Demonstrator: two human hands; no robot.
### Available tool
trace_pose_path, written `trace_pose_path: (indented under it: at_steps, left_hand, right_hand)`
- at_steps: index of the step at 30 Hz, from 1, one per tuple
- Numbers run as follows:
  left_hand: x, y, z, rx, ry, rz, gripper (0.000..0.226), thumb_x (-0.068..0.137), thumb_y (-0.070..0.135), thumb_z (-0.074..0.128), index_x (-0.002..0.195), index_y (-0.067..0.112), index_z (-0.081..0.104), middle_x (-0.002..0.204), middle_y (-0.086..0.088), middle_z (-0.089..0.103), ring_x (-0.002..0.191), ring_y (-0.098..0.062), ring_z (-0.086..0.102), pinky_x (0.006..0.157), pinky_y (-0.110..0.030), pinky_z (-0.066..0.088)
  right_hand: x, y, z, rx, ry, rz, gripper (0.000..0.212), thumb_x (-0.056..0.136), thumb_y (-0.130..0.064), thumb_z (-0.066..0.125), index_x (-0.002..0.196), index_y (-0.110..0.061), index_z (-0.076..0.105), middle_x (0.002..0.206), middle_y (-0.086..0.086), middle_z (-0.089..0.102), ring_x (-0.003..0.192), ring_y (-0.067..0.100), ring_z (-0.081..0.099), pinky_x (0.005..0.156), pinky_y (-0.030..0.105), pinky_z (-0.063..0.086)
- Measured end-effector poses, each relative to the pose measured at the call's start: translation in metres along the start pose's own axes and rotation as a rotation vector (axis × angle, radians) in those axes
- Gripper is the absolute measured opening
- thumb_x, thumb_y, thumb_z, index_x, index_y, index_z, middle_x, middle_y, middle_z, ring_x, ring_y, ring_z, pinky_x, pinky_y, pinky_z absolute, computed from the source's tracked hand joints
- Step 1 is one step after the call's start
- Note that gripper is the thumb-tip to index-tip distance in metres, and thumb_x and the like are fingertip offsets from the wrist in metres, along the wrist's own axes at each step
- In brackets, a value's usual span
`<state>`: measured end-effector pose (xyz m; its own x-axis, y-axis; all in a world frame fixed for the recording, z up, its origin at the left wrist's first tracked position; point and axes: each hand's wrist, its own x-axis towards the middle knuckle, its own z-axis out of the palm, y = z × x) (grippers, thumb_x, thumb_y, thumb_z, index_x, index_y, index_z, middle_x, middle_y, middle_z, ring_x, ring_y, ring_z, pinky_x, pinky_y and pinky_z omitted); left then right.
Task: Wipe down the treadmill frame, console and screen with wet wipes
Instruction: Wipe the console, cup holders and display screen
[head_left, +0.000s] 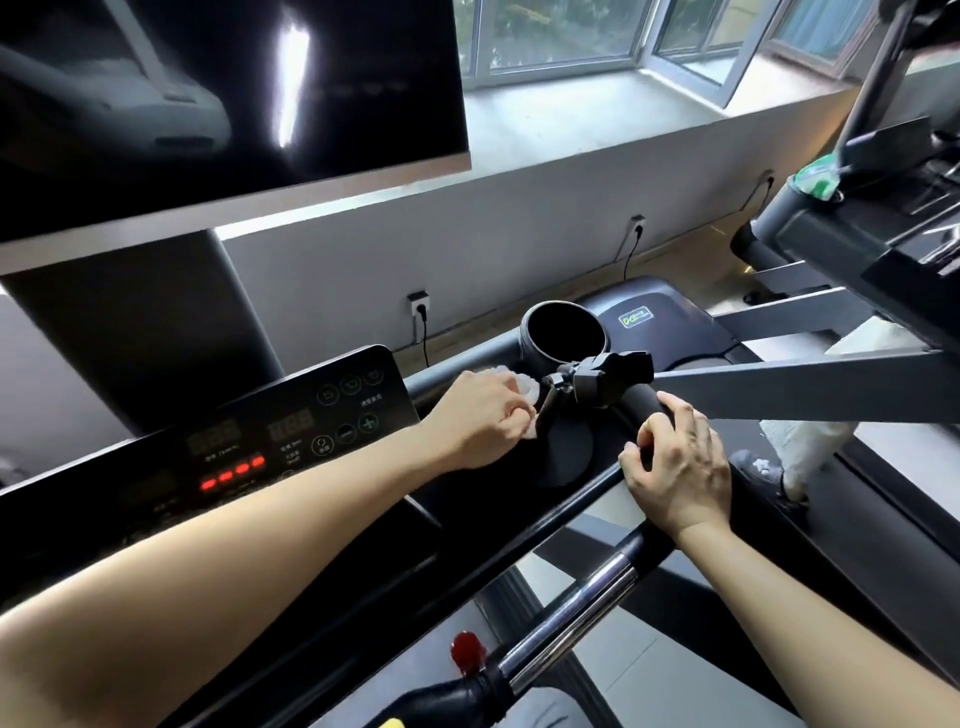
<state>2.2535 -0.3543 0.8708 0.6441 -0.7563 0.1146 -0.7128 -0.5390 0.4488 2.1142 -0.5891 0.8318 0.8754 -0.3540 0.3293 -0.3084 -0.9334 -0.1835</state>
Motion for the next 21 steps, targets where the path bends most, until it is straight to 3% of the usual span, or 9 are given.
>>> trace_pose_path:
  at_steps: [3,5,8,9,12,15,17,21]
  left_hand:
    - [0.010,0.001,-0.001,-0.163,0.012,-0.202,0.011,0.084,0.026,0.063,0.089,0.023,0.072,0.082,0.008,0.071,0.078,-0.012,0.063,0.074,-0.028,0.049]
    - [0.020,0.003,0.000,-0.247,0.016,-0.258,0.010,0.083,0.019,0.068,0.091,0.025,0.063,0.079,0.012,0.071,0.073,-0.011,0.063,0.067,-0.025,0.044]
    - [0.034,0.015,0.000,-0.282,0.047,-0.280,0.019,0.082,0.016,0.065,0.067,0.022,0.054,0.066,0.003,0.058,0.069,-0.019,0.055,0.058,-0.026,0.039]
    - [0.037,0.018,0.002,-0.290,0.062,-0.270,0.017,0.081,0.019,0.060,0.064,0.018,0.057,0.066,-0.002,0.058,0.071,-0.023,0.055,0.059,-0.028,0.041]
    - [0.042,0.016,0.009,-0.239,0.062,-0.182,0.029,0.075,0.022,0.049,0.080,0.004,0.072,0.085,-0.013,0.071,0.088,-0.035,0.066,0.072,-0.039,0.051]
    - [0.032,0.005,0.011,-0.129,0.136,0.031,0.021,0.078,0.016,0.053,0.071,0.009,0.071,0.081,-0.006,0.068,0.084,-0.024,0.063,0.065,-0.030,0.046]
    - [0.016,-0.001,0.019,-0.039,0.218,0.196,0.022,0.083,0.016,0.054,0.079,0.016,0.075,0.089,-0.002,0.067,0.087,-0.021,0.059,0.069,-0.032,0.048]
    - [-0.018,-0.009,0.042,0.139,0.247,0.169,0.020,0.090,0.002,0.058,0.106,0.007,0.069,0.106,-0.008,0.066,0.097,-0.029,0.060,0.084,-0.043,0.051]
  right_hand:
    - [0.000,-0.001,0.001,0.001,0.008,0.003,0.015,0.078,-0.035,0.054,0.078,-0.022,0.047,0.140,0.009,0.054,0.126,0.032,0.050,0.101,0.045,0.040]
    - [-0.001,-0.001,0.001,-0.008,0.015,-0.003,0.015,0.078,-0.035,0.054,0.078,-0.022,0.047,0.139,0.010,0.054,0.125,0.032,0.050,0.101,0.046,0.041]
    - [0.000,-0.001,0.002,-0.010,0.012,0.005,0.014,0.079,-0.033,0.055,0.078,-0.021,0.048,0.139,0.010,0.054,0.125,0.033,0.050,0.102,0.046,0.041]
    - [0.000,-0.001,0.002,-0.009,0.013,0.007,0.014,0.079,-0.033,0.055,0.078,-0.021,0.048,0.139,0.010,0.054,0.125,0.033,0.051,0.102,0.046,0.041]
    - [-0.001,-0.001,0.003,-0.010,0.021,0.008,0.014,0.078,-0.033,0.056,0.079,-0.021,0.048,0.139,0.010,0.054,0.124,0.033,0.051,0.100,0.046,0.042]
    - [-0.001,0.000,0.002,-0.014,0.015,0.013,0.014,0.079,-0.033,0.056,0.080,-0.021,0.049,0.139,0.009,0.054,0.124,0.032,0.051,0.100,0.046,0.041]
    - [-0.001,0.000,0.002,-0.015,0.015,0.013,0.014,0.079,-0.033,0.055,0.080,-0.021,0.049,0.139,0.009,0.054,0.124,0.032,0.051,0.100,0.046,0.041]
    - [-0.003,-0.001,0.002,-0.014,0.024,0.008,0.014,0.079,-0.033,0.056,0.080,-0.022,0.048,0.140,0.009,0.054,0.125,0.032,0.051,0.101,0.046,0.041]
